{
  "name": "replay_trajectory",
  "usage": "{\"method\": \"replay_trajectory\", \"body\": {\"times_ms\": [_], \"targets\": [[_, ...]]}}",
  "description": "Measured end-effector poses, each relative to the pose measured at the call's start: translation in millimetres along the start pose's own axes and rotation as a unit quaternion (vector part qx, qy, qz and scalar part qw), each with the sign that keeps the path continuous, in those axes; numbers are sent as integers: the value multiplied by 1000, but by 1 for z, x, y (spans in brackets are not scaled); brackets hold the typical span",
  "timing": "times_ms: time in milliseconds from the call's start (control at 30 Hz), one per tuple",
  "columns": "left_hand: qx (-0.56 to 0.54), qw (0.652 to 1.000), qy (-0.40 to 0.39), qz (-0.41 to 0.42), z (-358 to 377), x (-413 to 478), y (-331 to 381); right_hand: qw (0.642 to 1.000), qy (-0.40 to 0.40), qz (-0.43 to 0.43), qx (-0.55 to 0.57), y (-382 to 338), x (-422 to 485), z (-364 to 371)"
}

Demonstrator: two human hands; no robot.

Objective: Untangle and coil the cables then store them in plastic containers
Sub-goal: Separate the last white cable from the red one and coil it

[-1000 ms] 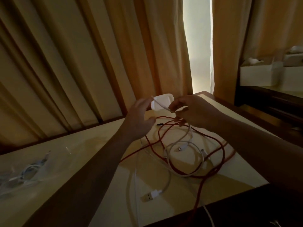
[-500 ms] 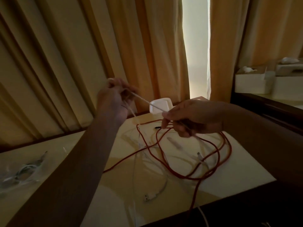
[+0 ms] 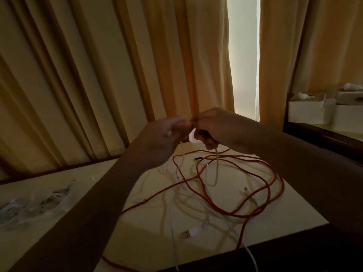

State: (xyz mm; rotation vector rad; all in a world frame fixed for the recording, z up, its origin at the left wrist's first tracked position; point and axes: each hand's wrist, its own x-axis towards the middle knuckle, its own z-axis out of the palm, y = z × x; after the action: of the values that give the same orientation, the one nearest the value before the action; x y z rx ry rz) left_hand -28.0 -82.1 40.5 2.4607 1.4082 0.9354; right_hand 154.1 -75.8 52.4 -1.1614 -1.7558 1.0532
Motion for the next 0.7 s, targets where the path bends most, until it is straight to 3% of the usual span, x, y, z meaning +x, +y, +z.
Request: {"method": "replay_trajectory", "body": {"times_ms": [67,133,200,233,433,533,700], "targets": [[10,1000,15,23,1,2,-3,1000,-1,-13,8,0,-3,-5],[-95,989,112,-22,-8,7,-13,998,-59,18,-8,11,-9,-11],[-239,945,210,-78,-22,10,-25,985,-144,80,44,26,-21,-15],[-256,933,236,-95,-26,12,-32,974,-185,98,87,33,-27,-15],[-241,909,297,-165,-18,2,-75,898,-363,80,234,41,-42,-8],[-259,885,338,-187,-24,-3,-87,895,-375,104,218,33,-43,1],[-200,896,360,-166,-32,-8,-99,895,-378,146,185,31,-45,10]]}}
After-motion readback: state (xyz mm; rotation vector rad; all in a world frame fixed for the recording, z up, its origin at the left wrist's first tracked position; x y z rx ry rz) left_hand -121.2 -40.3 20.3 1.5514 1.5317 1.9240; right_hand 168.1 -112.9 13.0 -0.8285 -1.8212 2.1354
